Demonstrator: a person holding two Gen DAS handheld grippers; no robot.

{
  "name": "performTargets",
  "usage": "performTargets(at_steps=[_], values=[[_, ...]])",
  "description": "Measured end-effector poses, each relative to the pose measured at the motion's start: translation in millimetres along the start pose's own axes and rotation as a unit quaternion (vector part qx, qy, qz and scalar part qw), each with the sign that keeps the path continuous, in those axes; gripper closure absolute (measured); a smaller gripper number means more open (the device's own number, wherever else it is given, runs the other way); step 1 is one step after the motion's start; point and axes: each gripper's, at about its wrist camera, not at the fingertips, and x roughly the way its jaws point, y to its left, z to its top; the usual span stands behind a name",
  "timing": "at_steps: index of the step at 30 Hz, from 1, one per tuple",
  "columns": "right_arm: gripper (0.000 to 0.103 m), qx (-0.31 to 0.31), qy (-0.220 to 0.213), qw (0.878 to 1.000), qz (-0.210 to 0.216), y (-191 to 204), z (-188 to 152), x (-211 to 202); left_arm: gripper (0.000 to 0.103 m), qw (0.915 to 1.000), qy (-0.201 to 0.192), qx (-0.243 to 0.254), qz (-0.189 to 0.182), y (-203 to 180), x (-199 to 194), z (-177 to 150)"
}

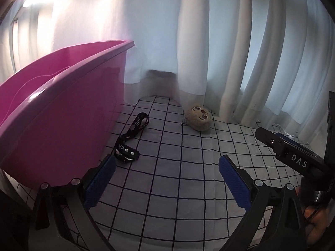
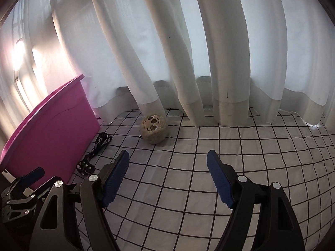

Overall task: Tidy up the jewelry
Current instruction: 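Move both open grippers back to the black strap and plush sloth, then close left gripper on the black lanyard strap while right gripper grasps the plush sloth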

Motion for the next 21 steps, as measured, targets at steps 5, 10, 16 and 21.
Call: performTargets(at_steps=[5, 10, 16, 21], values=[[0.03, -0.038, 0.02, 0.999, 0.006, 12.5, 12.9, 40.6, 0.006, 0.9972, -0.012, -0.024, 0.07, 15.6, 16.2, -4.1], [0.03, -0.062, 0.053, 0.997, 0.016, 19.6, 24.4, 84.2, 0.006, 0.9948, 0.001, -0.023, 0.099, 17.6, 33.5, -3.1], [0.03, -0.094, 0.091, 0.991, 0.009, 27.0, 31.3, 126.4, 0.006, 0.9905, 0.021, -0.035, 0.132, 18.5, 54.8, -2.6], [0.03, -0.098, 0.115, 0.988, 0.014, 27.7, 36.3, 153.9, 0.006, 0.9856, 0.038, -0.055, 0.155, 20.9, 74.2, -1.8]])
